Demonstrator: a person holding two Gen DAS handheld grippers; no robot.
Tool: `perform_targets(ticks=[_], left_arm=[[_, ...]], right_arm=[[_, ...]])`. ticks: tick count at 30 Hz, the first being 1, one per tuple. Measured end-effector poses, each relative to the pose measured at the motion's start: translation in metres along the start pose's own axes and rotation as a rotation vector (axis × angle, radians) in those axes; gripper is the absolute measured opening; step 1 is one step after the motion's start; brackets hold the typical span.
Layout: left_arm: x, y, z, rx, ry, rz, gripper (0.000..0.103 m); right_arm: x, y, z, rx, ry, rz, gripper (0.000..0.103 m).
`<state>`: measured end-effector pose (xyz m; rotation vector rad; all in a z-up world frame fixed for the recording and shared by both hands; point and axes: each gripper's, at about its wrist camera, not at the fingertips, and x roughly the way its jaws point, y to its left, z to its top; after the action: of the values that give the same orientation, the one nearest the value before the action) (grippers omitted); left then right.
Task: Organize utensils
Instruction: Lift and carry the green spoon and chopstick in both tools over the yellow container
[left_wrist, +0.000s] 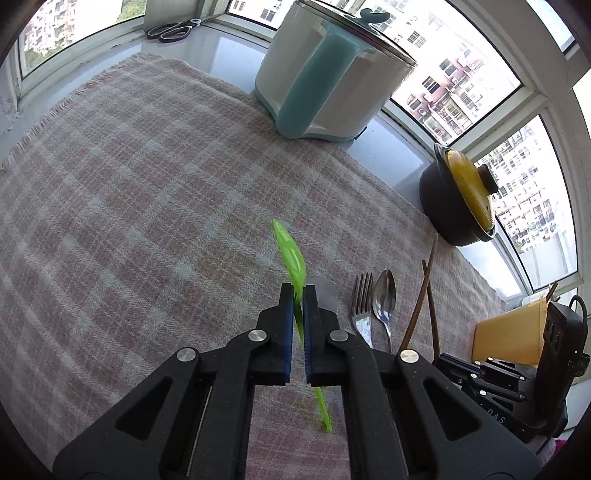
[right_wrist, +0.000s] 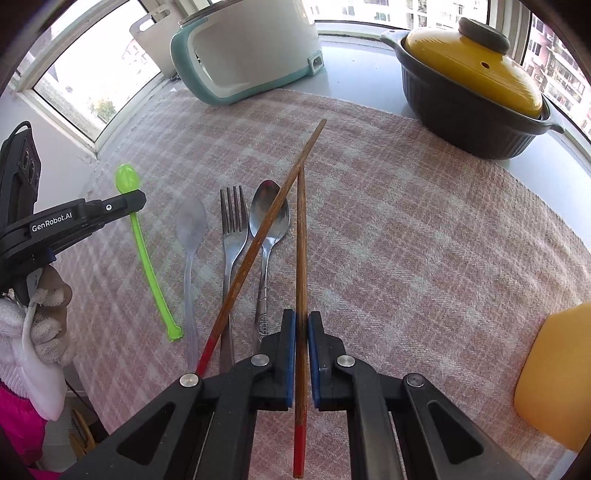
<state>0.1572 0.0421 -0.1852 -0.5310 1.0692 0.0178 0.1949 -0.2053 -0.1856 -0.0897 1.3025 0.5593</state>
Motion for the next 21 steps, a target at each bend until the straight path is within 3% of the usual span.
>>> perform_targets(ticks=[21], left_arm=[[-0.037, -0.076, -0.043, 0.104, -0.035, -0.085, 0.002]], right_arm=[[-0.062, -0.035, -0.053, 0.07, -0.105, -0.032, 0.004]])
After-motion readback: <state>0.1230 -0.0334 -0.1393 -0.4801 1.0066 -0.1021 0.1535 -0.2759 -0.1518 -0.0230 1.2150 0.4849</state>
